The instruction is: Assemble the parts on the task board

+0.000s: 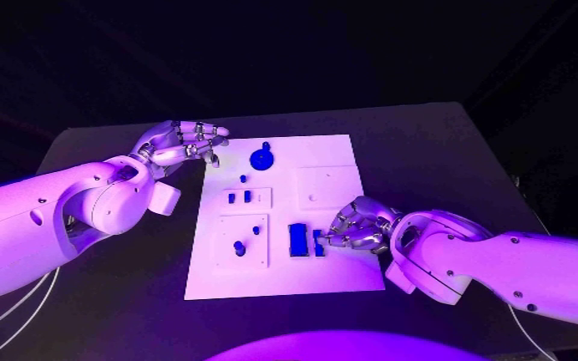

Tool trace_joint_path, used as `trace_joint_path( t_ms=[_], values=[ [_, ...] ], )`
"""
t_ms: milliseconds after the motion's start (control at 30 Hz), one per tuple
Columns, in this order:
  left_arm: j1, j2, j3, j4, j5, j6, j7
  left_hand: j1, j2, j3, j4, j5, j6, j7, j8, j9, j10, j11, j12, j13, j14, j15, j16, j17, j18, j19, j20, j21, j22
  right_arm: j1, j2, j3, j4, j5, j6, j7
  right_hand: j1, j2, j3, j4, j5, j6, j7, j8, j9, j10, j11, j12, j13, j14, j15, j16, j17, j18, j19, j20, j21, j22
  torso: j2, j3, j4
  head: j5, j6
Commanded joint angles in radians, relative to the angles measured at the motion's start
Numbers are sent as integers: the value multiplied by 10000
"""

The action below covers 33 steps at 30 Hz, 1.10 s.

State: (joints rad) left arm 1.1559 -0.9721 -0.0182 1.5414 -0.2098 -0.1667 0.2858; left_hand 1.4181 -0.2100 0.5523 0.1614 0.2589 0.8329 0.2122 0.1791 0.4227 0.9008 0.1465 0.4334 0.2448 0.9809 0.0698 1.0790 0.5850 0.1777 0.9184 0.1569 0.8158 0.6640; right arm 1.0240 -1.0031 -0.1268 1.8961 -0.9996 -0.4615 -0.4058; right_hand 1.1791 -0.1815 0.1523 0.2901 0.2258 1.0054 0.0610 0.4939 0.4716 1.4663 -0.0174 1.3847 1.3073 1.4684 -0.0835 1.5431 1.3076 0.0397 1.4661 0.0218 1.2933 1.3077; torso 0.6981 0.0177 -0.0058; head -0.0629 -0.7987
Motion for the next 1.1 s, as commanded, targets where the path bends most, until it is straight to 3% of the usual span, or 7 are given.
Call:
trace_joint_path(
  t_ms=[33,267,367,733,900,933,1100],
  values=[
    [-1,75,2,-86,101,111,258,-180,-31,-62,122,12,-89,-1,21,-11,-90,2,62,-17,-77,39,63,-18,52,-11,87,-70,-27,176,-40,17,-305,1548,-509,2278,109,67,-132,-13,-63,-256,87,-108,-28,121,120,-190,1496,886,131,-110,2113,166,354,112,-585,1835,-69,-46,-10,-35,96],
    [-18,345,-6,-490,455,-142,682,-446,-187,-669,532,-95,-139,-42,94,48,-195,11,221,-13,-634,104,-418,-271,58,-268,203,-912,-560,755,197,57,-1848,4217,-719,5421,1144,245,-187,-103,148,-1273,561,-487,-111,-1488,564,-2520,197,99,534,-1622,340,750,-814,474,-4605,777,-288,-207,-42,-26,449],
    [-30,539,-8,-790,726,-354,916,-328,-123,-994,770,-110,-159,-77,172,100,-142,10,346,-17,-1229,187,-1411,-785,50,-539,321,-1952,-1243,981,459,87,-2690,4871,-663,6248,1856,325,89,-121,104,-1755,820,-588,-143,-3919,808,-5741,-1850,-1319,775,-3810,-1885,1381,-2490,731,-9458,-838,-352,-248,-58,-23,742],
    [-115,2043,-4,-3048,1896,-1183,1979,202,64,-1573,1222,-100,-380,-407,203,-56,-65,524,-1619,-1439,-2349,1030,-7068,-2697,-12,-1413,1264,-6339,-4332,1334,2142,285,-6355,6728,221,8090,2649,-291,2760,-158,-527,-2024,1358,-1511,-1103,-4805,1599,-11229,-9018,-5061,1860,-11498,-7247,1407,-5365,1906,-12327,-5008,-712,-308,-56,174,1460],
    [-192,2587,0,-3878,2128,-1305,2235,334,222,-1873,1216,-85,-622,-534,-47,-498,-306,338,-2548,-1804,-2893,912,-8370,-3199,-248,-1849,1342,-7322,-5087,1330,2770,317,-7415,7078,746,8415,2425,-259,2890,-369,-619,-2035,1458,-2025,-1351,-4925,1817,-12050,-10437,-5409,2169,-12794,-8159,1420,-6187,2254,-12332,-6560,-769,-261,-58,250,1666],
    [-171,2457,-7,-3653,1549,-971,1522,-4027,2100,-5523,-1614,-2589,-8329,-2122,-1791,-4227,-9008,-1465,-4334,-2448,-9809,-698,-10790,-5850,-1777,-9184,-1569,-8158,-6640,1337,2627,306,-7132,6260,-54,7491,-1790,1815,-1523,-2901,-2258,-10054,-610,-4939,-4716,-14663,174,-13847,-13073,-14684,835,-15431,-13076,-397,-14661,-218,-12933,-13077,-686,-293,-63,204,1517],
    [-224,2425,4,-3417,1582,-1274,1571,-5594,2100,-5523,-1614,-2589,-8329,-2122,-1791,-4227,-9008,-1465,-4334,-2448,-9809,-698,-10790,-5850,-1777,-9184,-1569,-8158,-6640,1253,2596,381,-6829,6552,-291,7629,-3400,1815,-1523,-2901,-2258,-10054,-610,-4939,-4716,-14663,174,-13847,-13073,-14684,835,-15431,-13076,-397,-14661,-218,-12933,-13077,-837,-273,-42,279,1600]
  ],
)
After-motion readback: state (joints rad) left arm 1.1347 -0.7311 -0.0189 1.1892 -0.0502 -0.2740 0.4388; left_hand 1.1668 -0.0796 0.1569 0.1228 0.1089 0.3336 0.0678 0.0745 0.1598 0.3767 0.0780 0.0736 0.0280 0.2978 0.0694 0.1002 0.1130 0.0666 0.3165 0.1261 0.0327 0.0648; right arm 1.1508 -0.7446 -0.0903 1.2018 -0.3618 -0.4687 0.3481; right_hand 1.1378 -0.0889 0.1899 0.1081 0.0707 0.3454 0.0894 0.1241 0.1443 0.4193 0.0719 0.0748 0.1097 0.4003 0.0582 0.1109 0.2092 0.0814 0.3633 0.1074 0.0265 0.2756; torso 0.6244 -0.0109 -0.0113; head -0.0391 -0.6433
